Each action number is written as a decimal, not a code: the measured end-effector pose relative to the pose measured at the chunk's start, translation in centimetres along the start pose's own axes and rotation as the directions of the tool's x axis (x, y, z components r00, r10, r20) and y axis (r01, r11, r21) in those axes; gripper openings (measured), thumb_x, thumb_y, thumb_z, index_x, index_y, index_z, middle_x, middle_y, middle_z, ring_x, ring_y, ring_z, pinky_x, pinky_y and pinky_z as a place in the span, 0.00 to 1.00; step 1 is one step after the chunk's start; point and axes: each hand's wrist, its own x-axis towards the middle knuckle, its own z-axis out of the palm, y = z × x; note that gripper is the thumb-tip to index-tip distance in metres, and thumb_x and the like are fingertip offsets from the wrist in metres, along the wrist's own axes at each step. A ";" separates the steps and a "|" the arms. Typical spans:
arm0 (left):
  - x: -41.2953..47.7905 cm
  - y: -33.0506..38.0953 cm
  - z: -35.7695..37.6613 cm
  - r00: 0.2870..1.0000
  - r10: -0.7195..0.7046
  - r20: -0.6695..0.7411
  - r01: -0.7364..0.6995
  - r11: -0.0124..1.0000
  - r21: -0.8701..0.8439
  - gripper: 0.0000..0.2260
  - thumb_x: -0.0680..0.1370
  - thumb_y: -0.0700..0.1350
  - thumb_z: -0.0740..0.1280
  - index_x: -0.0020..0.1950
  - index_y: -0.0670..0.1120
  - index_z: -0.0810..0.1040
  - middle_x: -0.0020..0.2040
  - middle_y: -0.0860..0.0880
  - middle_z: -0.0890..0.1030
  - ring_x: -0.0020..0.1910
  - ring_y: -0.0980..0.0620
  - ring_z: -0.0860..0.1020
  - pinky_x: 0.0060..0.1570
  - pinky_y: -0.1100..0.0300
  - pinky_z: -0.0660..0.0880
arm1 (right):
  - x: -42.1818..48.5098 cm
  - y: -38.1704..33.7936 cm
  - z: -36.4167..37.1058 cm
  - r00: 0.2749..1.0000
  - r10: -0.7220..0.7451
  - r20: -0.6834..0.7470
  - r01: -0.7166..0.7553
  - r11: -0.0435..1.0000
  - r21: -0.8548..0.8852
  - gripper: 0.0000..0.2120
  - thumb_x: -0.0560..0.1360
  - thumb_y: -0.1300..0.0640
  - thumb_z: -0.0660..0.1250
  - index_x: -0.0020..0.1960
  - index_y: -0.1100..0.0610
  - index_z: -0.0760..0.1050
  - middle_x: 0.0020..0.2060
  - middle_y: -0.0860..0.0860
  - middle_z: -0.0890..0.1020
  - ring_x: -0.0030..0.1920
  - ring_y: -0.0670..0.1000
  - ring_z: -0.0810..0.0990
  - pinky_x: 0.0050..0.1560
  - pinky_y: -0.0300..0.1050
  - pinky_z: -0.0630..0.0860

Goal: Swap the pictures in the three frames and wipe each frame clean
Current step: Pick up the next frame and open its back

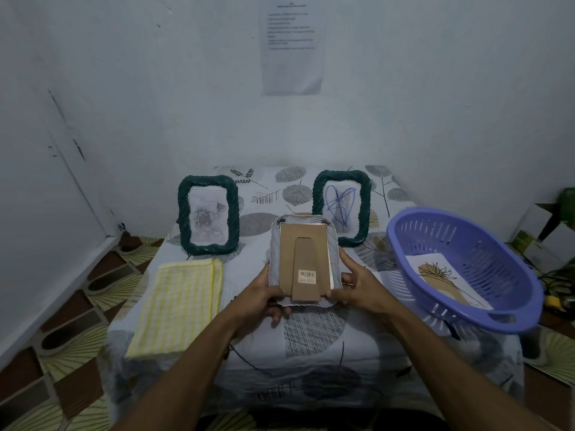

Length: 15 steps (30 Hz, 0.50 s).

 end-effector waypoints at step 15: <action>0.1 -0.7 -0.3 0.999 -0.009 -0.040 0.003 0.989 -0.145 0.26 0.79 0.33 0.51 0.74 0.52 0.61 0.49 0.36 0.81 0.31 0.42 0.74 0.21 0.59 0.66 | -0.4 0.2 1.6 0.994 -0.056 -0.098 0.066 0.993 0.098 0.39 0.75 0.76 0.57 0.71 0.40 0.51 0.34 0.46 0.84 0.32 0.43 0.79 0.29 0.36 0.74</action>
